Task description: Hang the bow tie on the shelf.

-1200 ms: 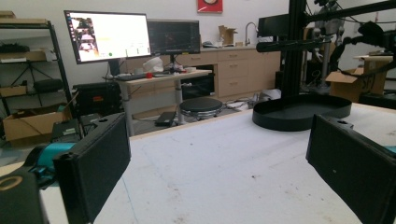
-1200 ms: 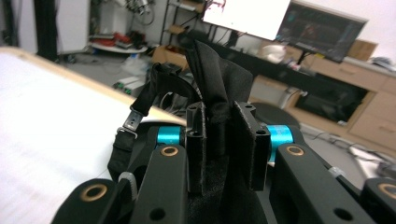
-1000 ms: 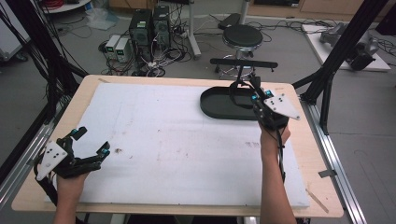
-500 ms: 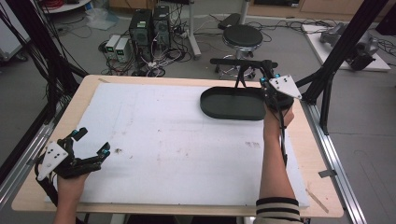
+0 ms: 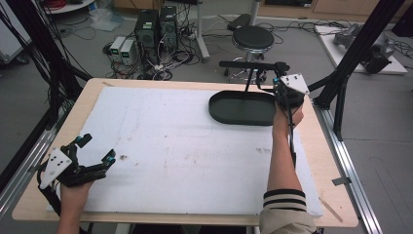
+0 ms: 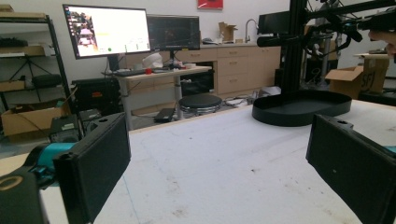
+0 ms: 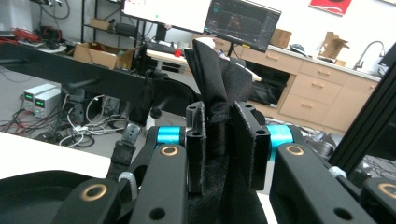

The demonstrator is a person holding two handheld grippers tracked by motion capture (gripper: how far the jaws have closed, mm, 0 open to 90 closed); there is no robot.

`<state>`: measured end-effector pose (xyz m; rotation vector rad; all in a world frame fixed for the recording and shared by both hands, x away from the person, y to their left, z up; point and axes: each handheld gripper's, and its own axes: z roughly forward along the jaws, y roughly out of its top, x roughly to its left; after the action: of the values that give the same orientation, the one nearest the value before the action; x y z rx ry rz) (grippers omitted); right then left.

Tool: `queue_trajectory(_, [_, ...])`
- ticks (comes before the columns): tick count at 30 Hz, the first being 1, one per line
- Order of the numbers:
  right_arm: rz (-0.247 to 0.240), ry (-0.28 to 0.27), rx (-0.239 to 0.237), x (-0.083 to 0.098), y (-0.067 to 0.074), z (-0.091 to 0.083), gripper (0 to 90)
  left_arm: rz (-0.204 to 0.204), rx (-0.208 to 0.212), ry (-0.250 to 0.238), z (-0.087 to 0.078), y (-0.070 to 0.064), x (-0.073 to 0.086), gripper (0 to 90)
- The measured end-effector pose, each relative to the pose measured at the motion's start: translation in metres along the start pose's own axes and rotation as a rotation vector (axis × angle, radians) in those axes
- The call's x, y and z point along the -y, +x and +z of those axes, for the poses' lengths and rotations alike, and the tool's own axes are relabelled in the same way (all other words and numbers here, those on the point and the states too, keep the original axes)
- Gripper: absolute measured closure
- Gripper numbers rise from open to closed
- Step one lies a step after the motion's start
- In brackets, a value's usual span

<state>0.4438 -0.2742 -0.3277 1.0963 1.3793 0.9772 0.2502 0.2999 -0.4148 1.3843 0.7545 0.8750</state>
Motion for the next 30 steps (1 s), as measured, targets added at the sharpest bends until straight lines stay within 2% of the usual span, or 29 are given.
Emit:
queue_trajectory(8, [-0.02, 0.036, 0.008, 0.009, 0.0, 0.01, 73.0, 0.01, 0.001, 0.017, 0.001, 0.0, 0.002, 6.9])
queue_trajectory(9, [-0.019, 0.036, 0.008, 0.009, 0.001, 0.01, 62.9, 0.008, 0.001, 0.015, 0.001, 0.0, 0.002, 6.9])
queue_trajectory(10, [-0.019, 0.036, 0.008, 0.009, 0.001, 0.01, 62.9, 0.004, 0.0, 0.013, 0.001, 0.0, 0.002, 6.9])
queue_trajectory(11, [-0.008, 0.026, 0.013, 0.009, 0.001, 0.009, 52.6, 0.004, 0.0, 0.013, 0.001, 0.0, 0.002, 6.8])
queue_trajectory(13, [-0.012, 0.023, 0.02, 0.009, 0.001, 0.009, 42.7, 0.007, 0.001, 0.011, 0.0, 0.0, 0.002, 6.9])
queue_trajectory(14, [-0.012, 0.023, 0.02, 0.009, 0.001, 0.009, 42.7, 0.007, 0.001, 0.011, 0.0, 0.0, 0.002, 6.9])
queue_trajectory(15, [0.002, 0.014, 0.032, 0.009, -0.001, 0.007, 34.7, 0.004, 0.0, 0.009, 0.0, 0.0, 0.001, 6.8])
queue_trajectory(16, [0.002, 0.014, 0.032, 0.009, -0.001, 0.007, 34.7, 0.004, 0.0, 0.009, 0.0, 0.0, 0.001, 6.9])
queue_trajectory(18, [0.013, -0.032, 0.024, 0.004, -0.003, 0.001, 27.2, 0.003, -0.001, 0.007, 0.0, 0.0, 0.001, 6.8])
queue_trajectory(21, [0.004, -0.067, 0.0, -0.002, -0.002, -0.007, 21.7, 0.0, 0.001, 0.002, 0.0, 0.0, 0.001, 6.9])
queue_trajectory(25, [-0.004, -0.103, -0.026, -0.008, -0.002, -0.017, 21.1, -0.002, 0.0, 0.002, 0.0, 0.001, 0.001, 6.9])
queue_trajectory(26, [-0.003, -0.126, -0.036, -0.009, -0.003, -0.025, 18.6, -0.002, 0.001, 0.002, 0.0, 0.001, 0.001, 6.9])
queue_trajectory(29, [0.002, -0.139, -0.043, -0.011, -0.006, -0.032, 14.9, 0.001, 0.0, 0.004, 0.001, 0.0, 0.001, 6.8])
queue_trajectory(30, [0.021, -0.141, -0.051, -0.011, -0.008, -0.037, 14.0, 0.0, 0.0, 0.005, 0.001, 0.0, 0.001, 6.9])
